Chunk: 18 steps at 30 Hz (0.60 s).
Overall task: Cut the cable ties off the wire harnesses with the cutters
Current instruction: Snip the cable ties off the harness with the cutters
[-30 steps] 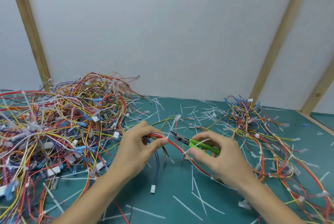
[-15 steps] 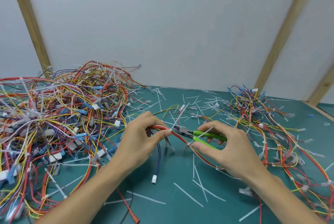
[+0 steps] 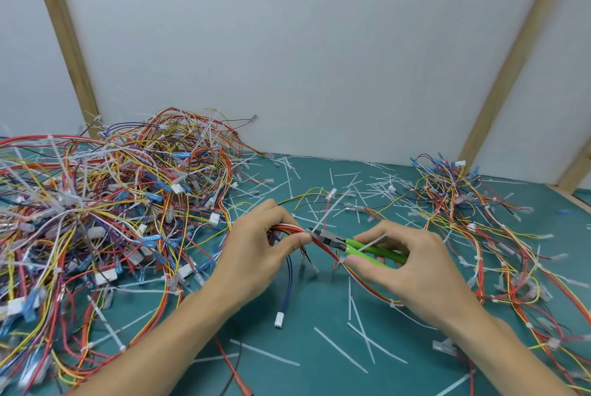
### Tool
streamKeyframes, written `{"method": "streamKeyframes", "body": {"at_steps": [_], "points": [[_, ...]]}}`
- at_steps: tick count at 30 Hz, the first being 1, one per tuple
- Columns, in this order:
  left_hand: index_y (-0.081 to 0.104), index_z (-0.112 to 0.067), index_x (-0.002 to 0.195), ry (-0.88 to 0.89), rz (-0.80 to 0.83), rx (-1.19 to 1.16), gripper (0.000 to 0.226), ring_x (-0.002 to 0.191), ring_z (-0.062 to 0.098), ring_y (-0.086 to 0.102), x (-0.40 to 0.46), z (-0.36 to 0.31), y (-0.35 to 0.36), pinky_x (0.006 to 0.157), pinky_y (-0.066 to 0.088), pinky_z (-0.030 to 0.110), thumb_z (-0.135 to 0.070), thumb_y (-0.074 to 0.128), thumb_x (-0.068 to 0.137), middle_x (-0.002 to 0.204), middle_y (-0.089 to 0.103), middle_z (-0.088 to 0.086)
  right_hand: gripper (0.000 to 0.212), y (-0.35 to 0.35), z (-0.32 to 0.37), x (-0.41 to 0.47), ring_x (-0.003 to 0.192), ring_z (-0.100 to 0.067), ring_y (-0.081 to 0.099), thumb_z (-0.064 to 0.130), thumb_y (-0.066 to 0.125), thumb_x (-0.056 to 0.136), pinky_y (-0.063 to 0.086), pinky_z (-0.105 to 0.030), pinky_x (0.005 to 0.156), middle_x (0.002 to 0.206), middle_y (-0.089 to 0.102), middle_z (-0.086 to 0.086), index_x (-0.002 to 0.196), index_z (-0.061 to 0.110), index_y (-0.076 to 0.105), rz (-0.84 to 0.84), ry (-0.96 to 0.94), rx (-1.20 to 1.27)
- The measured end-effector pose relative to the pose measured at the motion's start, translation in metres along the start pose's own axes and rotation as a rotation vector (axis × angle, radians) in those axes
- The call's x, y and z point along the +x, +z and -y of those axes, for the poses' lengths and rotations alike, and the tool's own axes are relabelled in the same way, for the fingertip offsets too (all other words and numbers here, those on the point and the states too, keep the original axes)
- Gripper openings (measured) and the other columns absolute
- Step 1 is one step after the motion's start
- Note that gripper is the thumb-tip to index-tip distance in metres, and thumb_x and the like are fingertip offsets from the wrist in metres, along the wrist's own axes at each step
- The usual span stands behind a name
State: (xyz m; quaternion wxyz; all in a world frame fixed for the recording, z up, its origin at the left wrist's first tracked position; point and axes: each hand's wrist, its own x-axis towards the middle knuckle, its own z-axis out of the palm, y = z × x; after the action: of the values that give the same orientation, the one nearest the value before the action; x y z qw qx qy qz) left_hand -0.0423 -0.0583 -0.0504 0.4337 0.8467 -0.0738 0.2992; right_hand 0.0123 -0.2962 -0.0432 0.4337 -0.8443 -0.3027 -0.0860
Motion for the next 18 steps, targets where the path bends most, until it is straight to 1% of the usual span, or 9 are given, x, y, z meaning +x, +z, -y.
{"method": "streamKeyframes", "body": {"at_steps": [1,3,6,8,10,13,15,18], "points": [[0.071,-0.017,0.079,0.003,-0.003,-0.002,0.025,0.072,0.018,0.049,-0.0002,-0.0006,0.0002,0.067,0.042,0.033,-0.042,0.072,0.078,0.073,0.052,-0.005,0.028,-0.0005,-0.0001,0.0003,0.076,-0.010,0.071,0.062,0.076,0.069,0.052,-0.020,0.072,0.082,0.076,0.016,0.089,0.042,0.075,0.013,0.013,0.022],[0.072,-0.017,0.079,-0.001,-0.008,-0.006,0.025,0.072,0.018,0.049,-0.0004,-0.0005,0.0008,0.066,0.042,0.032,-0.042,0.072,0.078,0.073,0.053,-0.006,0.024,-0.0009,-0.0004,0.0005,0.075,-0.009,0.073,0.056,0.079,0.072,0.053,-0.021,0.072,0.082,0.077,0.013,0.087,0.038,0.078,0.049,0.047,0.077],[0.072,-0.018,0.078,-0.010,-0.020,-0.023,0.023,0.072,0.017,0.049,-0.0007,0.0012,0.0007,0.065,0.042,0.030,-0.041,0.074,0.079,0.074,0.054,-0.007,0.007,0.0018,-0.0004,0.0014,0.077,-0.009,0.074,0.036,0.085,0.082,0.051,-0.017,0.071,0.081,0.079,0.010,0.082,0.032,0.080,0.100,0.094,0.174],[0.072,-0.019,0.078,-0.012,-0.024,-0.026,0.022,0.071,0.016,0.049,-0.0011,0.0017,0.0007,0.065,0.042,0.029,-0.040,0.074,0.079,0.074,0.055,-0.008,0.008,0.0032,0.0017,0.0016,0.069,-0.006,0.071,0.029,0.084,0.086,0.048,-0.015,0.067,0.078,0.078,0.009,0.079,0.028,0.080,0.121,0.123,0.222],[0.072,-0.020,0.078,-0.011,-0.028,-0.024,0.020,0.071,0.016,0.049,-0.0012,0.0021,0.0010,0.064,0.041,0.028,-0.040,0.075,0.079,0.073,0.055,-0.009,0.010,0.0033,0.0031,0.0015,0.063,-0.003,0.066,0.028,0.082,0.088,0.047,-0.019,0.066,0.074,0.076,0.007,0.078,0.025,0.080,0.143,0.153,0.254],[0.071,-0.021,0.077,-0.003,-0.033,-0.021,0.020,0.070,0.016,0.050,-0.0010,0.0028,0.0017,0.063,0.041,0.027,-0.040,0.075,0.078,0.073,0.055,-0.009,0.012,0.0018,0.0032,0.0010,0.062,-0.002,0.065,0.029,0.082,0.089,0.050,-0.025,0.068,0.074,0.076,0.005,0.078,0.024,0.080,0.159,0.175,0.259],[0.071,-0.021,0.077,0.001,-0.031,-0.015,0.020,0.070,0.016,0.050,-0.0014,0.0031,0.0019,0.063,0.041,0.027,-0.041,0.075,0.078,0.073,0.055,-0.009,0.012,0.0017,0.0036,0.0005,0.061,-0.003,0.064,0.029,0.082,0.089,0.051,-0.026,0.068,0.071,0.074,0.006,0.077,0.024,0.081,0.155,0.176,0.243],[0.071,-0.022,0.077,0.000,-0.033,-0.019,0.018,0.070,0.016,0.050,-0.0016,0.0033,0.0021,0.063,0.040,0.025,-0.040,0.075,0.077,0.073,0.056,-0.009,0.011,0.0011,0.0039,-0.0001,0.060,-0.003,0.063,0.031,0.082,0.087,0.048,-0.022,0.064,0.070,0.075,0.007,0.078,0.025,0.081,0.125,0.167,0.203]]}}
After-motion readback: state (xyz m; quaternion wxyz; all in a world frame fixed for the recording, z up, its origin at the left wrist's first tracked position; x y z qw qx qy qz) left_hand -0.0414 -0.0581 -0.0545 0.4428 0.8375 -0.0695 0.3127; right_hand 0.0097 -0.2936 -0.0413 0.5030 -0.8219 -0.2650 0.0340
